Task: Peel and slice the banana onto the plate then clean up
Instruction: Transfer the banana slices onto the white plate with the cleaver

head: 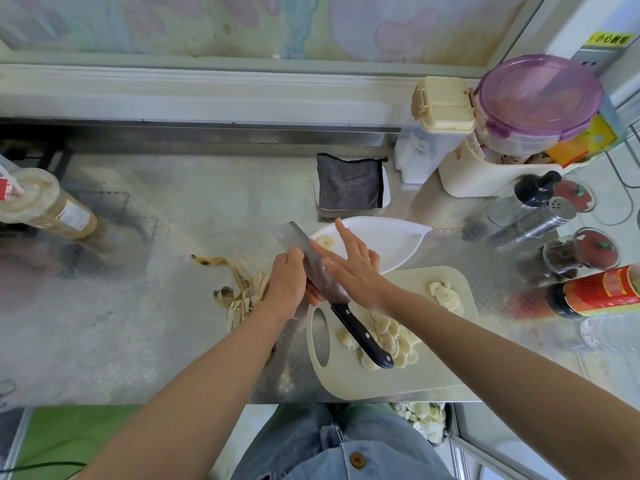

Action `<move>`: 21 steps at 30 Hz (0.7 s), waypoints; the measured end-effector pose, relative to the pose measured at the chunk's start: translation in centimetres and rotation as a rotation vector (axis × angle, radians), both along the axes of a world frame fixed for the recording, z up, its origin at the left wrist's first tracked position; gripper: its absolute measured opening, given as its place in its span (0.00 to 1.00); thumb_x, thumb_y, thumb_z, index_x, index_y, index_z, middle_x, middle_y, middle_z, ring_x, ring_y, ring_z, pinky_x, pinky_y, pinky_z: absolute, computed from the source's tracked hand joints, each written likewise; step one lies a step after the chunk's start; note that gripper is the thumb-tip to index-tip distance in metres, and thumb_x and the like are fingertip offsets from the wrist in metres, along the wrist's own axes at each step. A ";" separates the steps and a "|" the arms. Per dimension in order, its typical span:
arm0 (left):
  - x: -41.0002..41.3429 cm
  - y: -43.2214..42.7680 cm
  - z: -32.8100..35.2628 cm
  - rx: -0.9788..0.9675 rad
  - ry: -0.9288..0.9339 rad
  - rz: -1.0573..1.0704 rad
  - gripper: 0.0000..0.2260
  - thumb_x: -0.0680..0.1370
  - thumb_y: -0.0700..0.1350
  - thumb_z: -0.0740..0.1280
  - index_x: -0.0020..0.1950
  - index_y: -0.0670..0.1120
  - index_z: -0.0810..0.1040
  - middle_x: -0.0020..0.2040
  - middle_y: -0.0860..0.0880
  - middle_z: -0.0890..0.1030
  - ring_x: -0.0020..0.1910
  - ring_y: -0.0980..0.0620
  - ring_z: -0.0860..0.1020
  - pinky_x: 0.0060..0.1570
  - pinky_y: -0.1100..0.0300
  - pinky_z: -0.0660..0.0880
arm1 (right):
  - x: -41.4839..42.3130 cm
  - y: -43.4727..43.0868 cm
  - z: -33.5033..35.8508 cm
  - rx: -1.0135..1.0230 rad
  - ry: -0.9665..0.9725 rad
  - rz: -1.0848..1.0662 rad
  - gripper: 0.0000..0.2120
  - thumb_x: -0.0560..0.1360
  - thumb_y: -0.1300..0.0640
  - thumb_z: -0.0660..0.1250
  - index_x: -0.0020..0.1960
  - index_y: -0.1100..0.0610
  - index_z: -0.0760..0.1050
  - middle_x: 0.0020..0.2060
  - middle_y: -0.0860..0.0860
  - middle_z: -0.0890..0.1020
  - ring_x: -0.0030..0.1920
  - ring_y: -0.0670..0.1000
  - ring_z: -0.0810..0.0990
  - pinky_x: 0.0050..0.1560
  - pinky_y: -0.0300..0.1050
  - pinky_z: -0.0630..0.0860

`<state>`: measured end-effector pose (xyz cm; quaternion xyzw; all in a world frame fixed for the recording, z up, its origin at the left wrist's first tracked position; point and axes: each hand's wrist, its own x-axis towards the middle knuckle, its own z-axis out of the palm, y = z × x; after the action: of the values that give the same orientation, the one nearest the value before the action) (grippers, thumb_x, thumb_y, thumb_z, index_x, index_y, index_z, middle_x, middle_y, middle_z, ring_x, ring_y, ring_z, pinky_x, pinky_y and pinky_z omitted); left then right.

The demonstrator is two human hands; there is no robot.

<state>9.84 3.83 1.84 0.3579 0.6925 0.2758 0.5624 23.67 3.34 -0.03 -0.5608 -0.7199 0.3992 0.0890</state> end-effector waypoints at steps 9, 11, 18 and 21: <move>-0.3 -0.1 0.0 -0.037 0.046 0.035 0.17 0.80 0.43 0.48 0.38 0.38 0.69 0.22 0.42 0.73 0.18 0.50 0.73 0.21 0.64 0.71 | -0.4 0.8 -0.7 -0.020 -0.074 -0.048 0.26 0.77 0.36 0.40 0.72 0.36 0.59 0.77 0.44 0.38 0.75 0.46 0.35 0.71 0.54 0.36; -0.2 0.0 -0.3 -0.017 0.016 0.030 0.17 0.80 0.43 0.48 0.39 0.38 0.71 0.26 0.38 0.74 0.19 0.46 0.74 0.22 0.61 0.72 | -0.4 0.7 -0.8 -0.048 -0.105 -0.046 0.26 0.79 0.38 0.42 0.73 0.41 0.62 0.77 0.45 0.39 0.76 0.47 0.36 0.72 0.55 0.37; 0.3 0.3 -0.4 -0.005 0.006 0.015 0.17 0.79 0.42 0.47 0.38 0.38 0.70 0.23 0.40 0.75 0.19 0.43 0.73 0.20 0.63 0.70 | -0.7 0.0 2.7 -0.298 0.101 -0.194 0.24 0.83 0.45 0.48 0.77 0.47 0.49 0.77 0.47 0.41 0.76 0.51 0.39 0.74 0.56 0.40; 0.4 0.4 -0.4 0.000 0.000 0.051 0.16 0.80 0.42 0.48 0.40 0.37 0.70 0.24 0.40 0.74 0.19 0.45 0.73 0.21 0.61 0.71 | -0.3 -0.1 1.9 -0.331 0.145 -0.227 0.26 0.81 0.41 0.49 0.77 0.44 0.49 0.77 0.45 0.45 0.76 0.52 0.40 0.74 0.56 0.42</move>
<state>10.27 4.21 1.41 0.3404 0.7014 0.2900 0.5550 23.41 3.27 1.88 -0.6151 -0.5685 0.5386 0.0916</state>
